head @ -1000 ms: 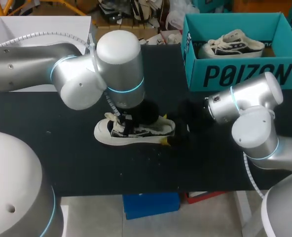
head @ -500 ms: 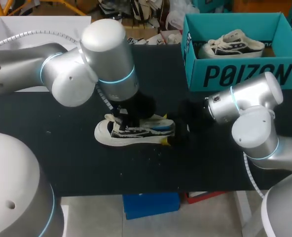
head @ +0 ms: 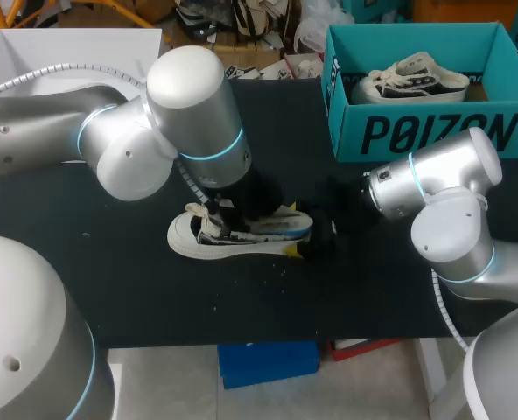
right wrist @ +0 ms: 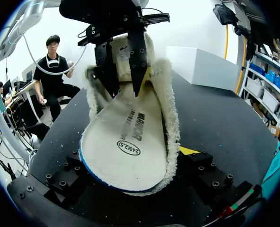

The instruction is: Take the shoe out of the shoebox, open the shoe tongue, remove and reinsert the insole, then place the shoe into the shoebox

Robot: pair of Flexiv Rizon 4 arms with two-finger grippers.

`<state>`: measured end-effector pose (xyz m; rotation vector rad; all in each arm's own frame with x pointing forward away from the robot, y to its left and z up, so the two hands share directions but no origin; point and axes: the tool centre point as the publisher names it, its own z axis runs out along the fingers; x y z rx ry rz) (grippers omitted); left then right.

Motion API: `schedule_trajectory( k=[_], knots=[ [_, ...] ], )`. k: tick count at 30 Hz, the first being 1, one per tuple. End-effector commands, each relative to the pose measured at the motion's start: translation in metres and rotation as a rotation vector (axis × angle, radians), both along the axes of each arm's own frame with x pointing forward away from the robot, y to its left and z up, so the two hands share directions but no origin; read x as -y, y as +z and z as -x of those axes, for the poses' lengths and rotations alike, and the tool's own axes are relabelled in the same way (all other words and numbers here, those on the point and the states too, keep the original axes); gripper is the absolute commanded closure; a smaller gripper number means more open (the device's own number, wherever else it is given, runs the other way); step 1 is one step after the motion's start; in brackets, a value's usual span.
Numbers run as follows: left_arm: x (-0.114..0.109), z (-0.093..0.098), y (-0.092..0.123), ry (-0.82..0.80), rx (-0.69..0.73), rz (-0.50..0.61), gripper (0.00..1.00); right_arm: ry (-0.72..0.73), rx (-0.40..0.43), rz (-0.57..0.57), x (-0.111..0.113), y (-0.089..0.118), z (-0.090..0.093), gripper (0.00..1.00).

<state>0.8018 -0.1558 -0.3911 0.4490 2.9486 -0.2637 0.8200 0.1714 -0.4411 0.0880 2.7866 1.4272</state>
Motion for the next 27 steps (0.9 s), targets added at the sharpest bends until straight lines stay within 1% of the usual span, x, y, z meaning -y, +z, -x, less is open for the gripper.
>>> schedule_trajectory(
  k=[1, 6, 11, 16, 17, 19, 21, 25, 27],
  knots=[
    [0.004, 0.014, -0.006, 0.026, 0.05, -0.013, 0.0, 0.0, -0.002, 0.001, 0.0, -0.001, -0.001, 1.0],
    [0.006, 0.012, -0.007, 0.051, 0.05, -0.016, 0.0, 0.0, -0.002, 0.001, 0.0, -0.001, -0.001, 1.0],
    [0.009, 0.009, -0.006, 0.071, 0.09, -0.029, 0.0, 0.0, -0.002, 0.001, 0.0, -0.001, -0.001, 1.0],
    [0.015, 0.003, -0.004, 0.075, 0.128, -0.032, 0.08, 0.0, -0.002, 0.001, 0.0, -0.001, -0.001, 1.0],
    [0.017, 0.002, -0.004, 0.072, 0.132, -0.029, 0.11, 0.0, -0.002, 0.001, 0.0, -0.001, -0.001, 1.0],
    [0.019, 0.0, -0.004, 0.067, 0.143, -0.019, 0.15, 0.0, -0.002, 0.001, 0.0, -0.001, -0.001, 1.0],
    [0.021, -0.002, -0.003, 0.062, 0.151, -0.009, 0.22, 0.0, -0.002, 0.001, 0.0, -0.001, -0.001, 1.0],
    [0.027, -0.005, -0.004, 0.053, 0.161, 0.008, 0.29, 0.0, -0.002, 0.001, 0.0, -0.001, -0.001, 1.0],
    [0.031, -0.006, -0.006, 0.046, 0.165, 0.012, 0.36, 0.0, -0.002, 0.001, 0.0, -0.001, -0.001, 1.0]
  ],
)
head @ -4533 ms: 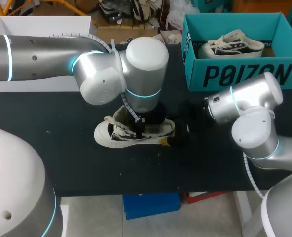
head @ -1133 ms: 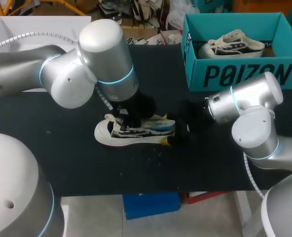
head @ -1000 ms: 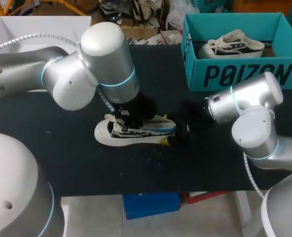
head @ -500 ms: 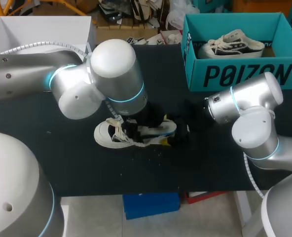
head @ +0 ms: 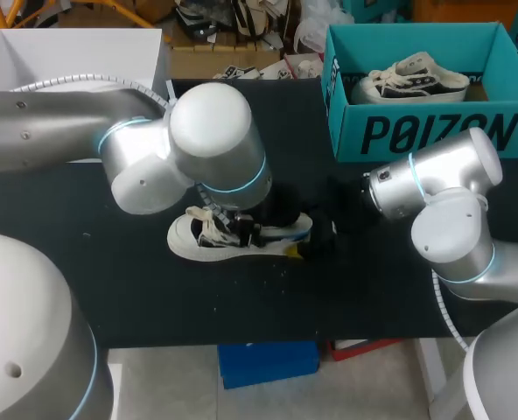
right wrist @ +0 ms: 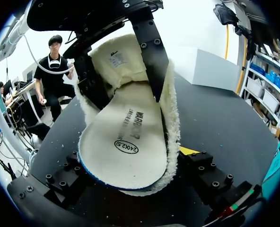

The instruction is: Take the shoe out of the shoebox, open the shoe tongue, remove and reinsert the insole, then place the shoe into the shoebox

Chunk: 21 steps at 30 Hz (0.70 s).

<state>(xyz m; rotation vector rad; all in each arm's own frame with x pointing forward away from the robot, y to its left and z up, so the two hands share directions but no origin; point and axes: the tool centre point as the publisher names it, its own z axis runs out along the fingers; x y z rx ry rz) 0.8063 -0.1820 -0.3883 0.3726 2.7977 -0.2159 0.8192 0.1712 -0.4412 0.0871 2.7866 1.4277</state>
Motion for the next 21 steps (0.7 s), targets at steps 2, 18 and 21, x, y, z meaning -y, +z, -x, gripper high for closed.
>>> schedule_trajectory(
  k=[2, 18, 21],
  knots=[
    [0.008, -0.003, -0.009, -0.009, 0.013, 0.008, 0.41, -0.001, -0.002, 0.001, 0.0, -0.001, -0.001, 1.0],
    [0.02, -0.005, 0.004, 0.003, 0.051, 0.115, 0.54, -0.001, -0.002, 0.001, 0.0, -0.001, -0.001, 1.0],
    [0.021, -0.006, 0.002, 0.013, 0.055, 0.118, 0.56, -0.001, -0.002, 0.001, 0.0, -0.001, -0.001, 1.0]
  ],
)
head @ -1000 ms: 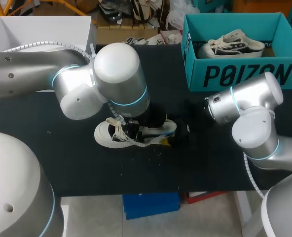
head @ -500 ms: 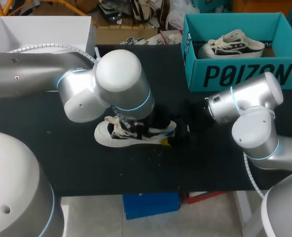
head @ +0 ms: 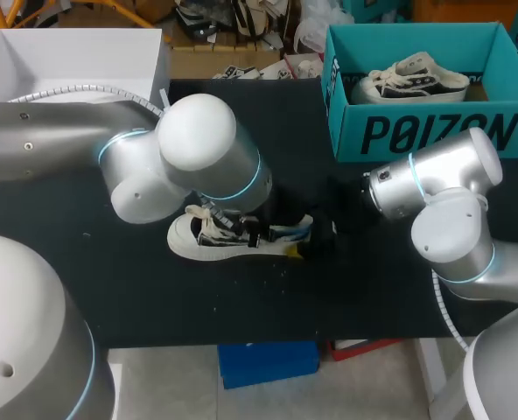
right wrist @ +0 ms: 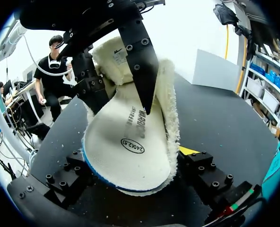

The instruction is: Take the shoe out of the shoebox, open the shoe tongue, remove and reinsert the insole, then place the shoe into the shoebox

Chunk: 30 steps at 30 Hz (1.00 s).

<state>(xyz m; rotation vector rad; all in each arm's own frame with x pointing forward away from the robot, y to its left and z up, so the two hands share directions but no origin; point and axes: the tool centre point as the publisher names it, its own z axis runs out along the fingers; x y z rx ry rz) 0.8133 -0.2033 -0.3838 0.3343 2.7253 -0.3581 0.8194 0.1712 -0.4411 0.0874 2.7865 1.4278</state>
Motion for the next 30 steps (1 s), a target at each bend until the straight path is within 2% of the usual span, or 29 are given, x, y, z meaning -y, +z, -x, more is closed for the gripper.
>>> schedule_trajectory(
  k=[1, 10, 19, 21, 22, 30],
  knots=[
    [0.0, 0.001, -0.003, 0.01, 0.006, 0.008, 0.56, -0.001, -0.002, 0.001, 0.0, -0.001, -0.001, 1.0],
    [0.005, -0.006, -0.008, 0.029, 0.005, 0.025, 0.61, -0.001, -0.002, 0.001, 0.0, -0.001, -0.001, 1.0],
    [0.007, -0.01, -0.015, 0.034, -0.01, 0.029, 0.61, -0.001, -0.002, 0.001, 0.0, -0.001, -0.001, 1.0],
    [0.008, -0.011, -0.015, 0.034, -0.011, 0.03, 0.71, -0.001, -0.002, 0.001, 0.0, -0.001, -0.001, 1.0],
    [0.008, -0.011, -0.014, 0.034, -0.011, 0.03, 1.0, -0.001, -0.002, 0.001, 0.0, -0.001, -0.001, 1.0],
    [-0.003, 0.004, 0.001, -0.035, -0.018, 0.05, 1.0, -0.001, -0.002, 0.001, 0.0, -0.001, -0.001, 1.0]
  ],
)
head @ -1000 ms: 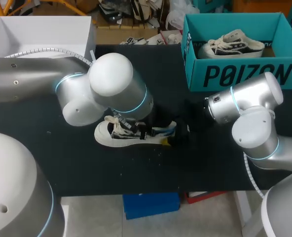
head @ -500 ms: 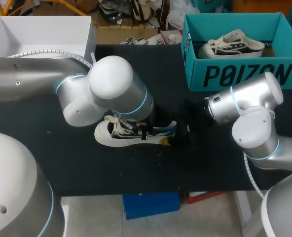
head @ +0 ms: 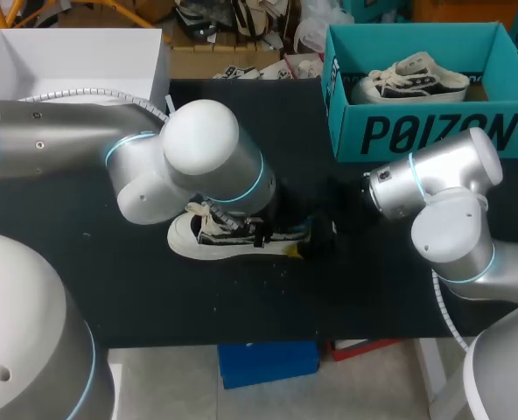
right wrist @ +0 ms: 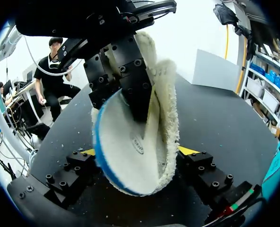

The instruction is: Take the shoe out of the shoebox, open the shoe tongue, remove and reinsert the insole, then place the shoe into the shoebox

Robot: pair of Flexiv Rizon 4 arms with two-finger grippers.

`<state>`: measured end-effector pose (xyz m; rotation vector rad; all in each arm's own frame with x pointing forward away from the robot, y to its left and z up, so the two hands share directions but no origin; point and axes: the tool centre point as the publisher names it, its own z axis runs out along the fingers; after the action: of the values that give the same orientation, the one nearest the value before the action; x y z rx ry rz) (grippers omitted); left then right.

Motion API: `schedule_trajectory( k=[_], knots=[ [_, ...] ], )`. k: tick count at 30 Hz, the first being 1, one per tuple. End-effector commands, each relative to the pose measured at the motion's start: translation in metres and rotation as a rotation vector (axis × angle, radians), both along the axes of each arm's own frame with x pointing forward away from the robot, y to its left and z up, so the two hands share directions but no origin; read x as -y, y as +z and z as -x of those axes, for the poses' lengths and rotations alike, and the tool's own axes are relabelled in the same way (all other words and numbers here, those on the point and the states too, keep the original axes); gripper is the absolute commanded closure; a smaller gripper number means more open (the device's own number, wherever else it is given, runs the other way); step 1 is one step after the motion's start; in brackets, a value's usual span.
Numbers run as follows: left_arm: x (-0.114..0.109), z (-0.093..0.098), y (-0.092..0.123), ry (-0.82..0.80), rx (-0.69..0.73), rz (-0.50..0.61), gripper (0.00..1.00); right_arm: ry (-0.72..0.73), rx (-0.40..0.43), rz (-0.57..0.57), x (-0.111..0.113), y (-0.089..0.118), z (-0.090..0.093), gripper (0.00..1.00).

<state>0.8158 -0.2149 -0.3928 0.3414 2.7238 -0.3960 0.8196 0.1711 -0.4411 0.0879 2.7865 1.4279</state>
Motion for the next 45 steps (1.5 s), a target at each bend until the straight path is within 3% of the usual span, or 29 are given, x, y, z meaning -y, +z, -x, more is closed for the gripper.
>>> schedule_trajectory(
  k=[1, 8, 15, 20, 25, 43, 45],
  knots=[
    [-0.018, 0.01, 0.014, -0.041, -0.023, 0.056, 1.0, -0.001, -0.001, 0.001, 0.0, -0.001, -0.001, 1.0],
    [-0.028, 0.025, 0.044, -0.114, -0.057, 0.199, 1.0, -0.001, -0.001, 0.001, 0.0, -0.001, -0.001, 1.0],
    [-0.01, 0.033, 0.093, -0.21, -0.133, 0.416, 1.0, -0.001, -0.001, 0.001, 0.0, -0.001, -0.001, 1.0],
    [0.003, 0.036, 0.13, -0.283, -0.205, 0.58, 1.0, -0.001, -0.001, 0.001, 0.0, -0.001, -0.001, 1.0],
    [0.008, 0.027, 0.174, -0.468, -0.346, 0.841, 1.0, -0.001, -0.001, 0.001, 0.0, -0.001, -0.001, 1.0],
    [0.008, 0.027, 0.174, -0.468, -0.346, 0.841, 1.0, -0.001, -0.001, 0.001, 0.0, -0.001, -0.001, 1.0],
    [-0.003, 0.034, 0.178, -0.397, -0.383, 0.974, 1.0, -0.001, -0.001, 0.001, 0.0, -0.001, -0.001, 1.0]
  ],
)
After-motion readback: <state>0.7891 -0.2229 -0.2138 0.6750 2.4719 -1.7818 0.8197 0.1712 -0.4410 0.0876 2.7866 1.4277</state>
